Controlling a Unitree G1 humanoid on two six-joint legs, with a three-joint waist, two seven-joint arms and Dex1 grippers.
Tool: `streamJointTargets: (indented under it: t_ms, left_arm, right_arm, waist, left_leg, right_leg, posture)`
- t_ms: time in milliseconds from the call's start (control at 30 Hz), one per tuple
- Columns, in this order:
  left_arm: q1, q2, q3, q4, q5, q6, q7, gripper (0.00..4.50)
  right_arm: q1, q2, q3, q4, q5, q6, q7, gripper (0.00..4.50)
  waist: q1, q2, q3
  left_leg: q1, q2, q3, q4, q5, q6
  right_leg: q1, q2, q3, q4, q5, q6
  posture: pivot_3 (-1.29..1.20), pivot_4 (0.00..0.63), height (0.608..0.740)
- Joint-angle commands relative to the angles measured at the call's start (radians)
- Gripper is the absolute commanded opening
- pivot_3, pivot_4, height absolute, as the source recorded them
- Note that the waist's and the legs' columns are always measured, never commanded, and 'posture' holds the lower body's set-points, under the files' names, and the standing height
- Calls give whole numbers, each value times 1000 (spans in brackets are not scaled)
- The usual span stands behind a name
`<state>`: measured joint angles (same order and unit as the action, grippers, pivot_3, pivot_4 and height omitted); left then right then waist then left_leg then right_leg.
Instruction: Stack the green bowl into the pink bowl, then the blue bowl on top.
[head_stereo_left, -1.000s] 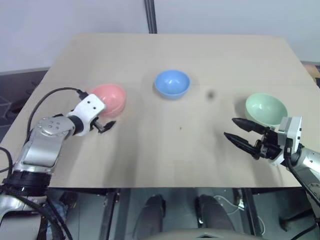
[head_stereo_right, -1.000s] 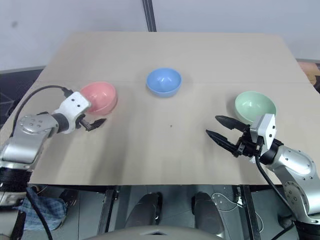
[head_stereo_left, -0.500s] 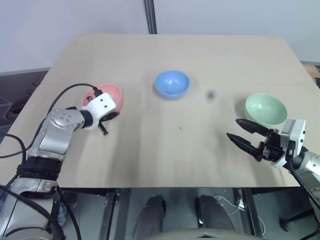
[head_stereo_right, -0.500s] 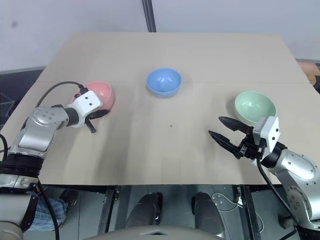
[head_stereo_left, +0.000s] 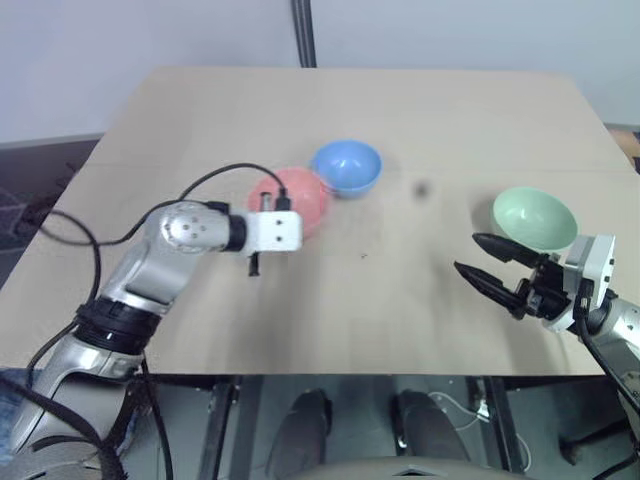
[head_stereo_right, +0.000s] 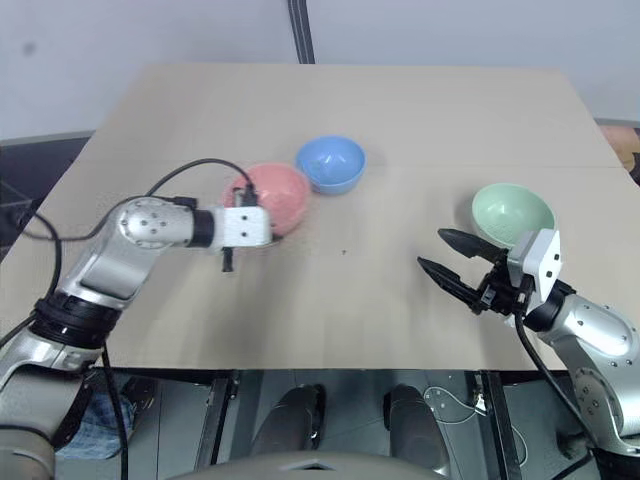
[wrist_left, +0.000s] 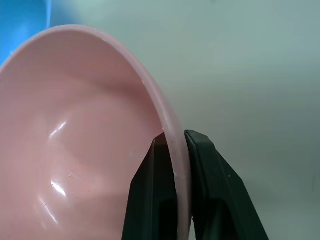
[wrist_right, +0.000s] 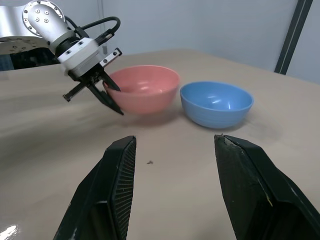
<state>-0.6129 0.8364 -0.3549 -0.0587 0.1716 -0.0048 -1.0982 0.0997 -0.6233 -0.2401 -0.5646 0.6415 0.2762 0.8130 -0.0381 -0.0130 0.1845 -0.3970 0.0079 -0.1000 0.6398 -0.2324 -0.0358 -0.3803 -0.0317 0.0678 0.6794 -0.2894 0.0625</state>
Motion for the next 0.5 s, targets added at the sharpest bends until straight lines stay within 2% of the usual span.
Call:
streamJointTargets:
  t_ms: [33, 133, 433, 500]
  left_arm:
    - [-10, -52, -54, -83, 29, -67, -17, 94]
    - [0, -70, -86, -122, 37, -82, -53, 94]
    - [14, -29, -104, -152, 56, -142, -138, 94]
    - [17, -33, -95, -138, 56, -148, -129, 890]
  right_arm:
    - [-14, 3, -4, -3, -3, -25, 7, 2618]
    - [-19, 8, 1, 1, -7, -29, 6, 2618]
    - [-22, 14, 9, 16, -16, -43, 10, 2618]
    - [-24, 15, 13, 18, -17, -45, 10, 2618]
  waist:
    - [-1, 0, 0]
    - [-2, 0, 0]
    - [-1, 0, 0]
    - [0, 0, 0]
  left_leg:
    - [0, 0, 0, 0, 0, 0]
    - [0, 0, 0, 1, 0, 0]
    - [0, 0, 0, 1, 0, 0]
    - [0, 0, 0, 1, 0, 0]
  right_leg:
    - [0, 0, 0, 0, 0, 0]
    - [0, 0, 0, 0, 0, 0]
    - [0, 1, 0, 1, 0, 0]
    - [0, 1, 0, 1, 0, 0]
  posture:
    - [0, 150, 740]
    - [0, 150, 740]
    - [0, 150, 740]
    - [0, 150, 740]
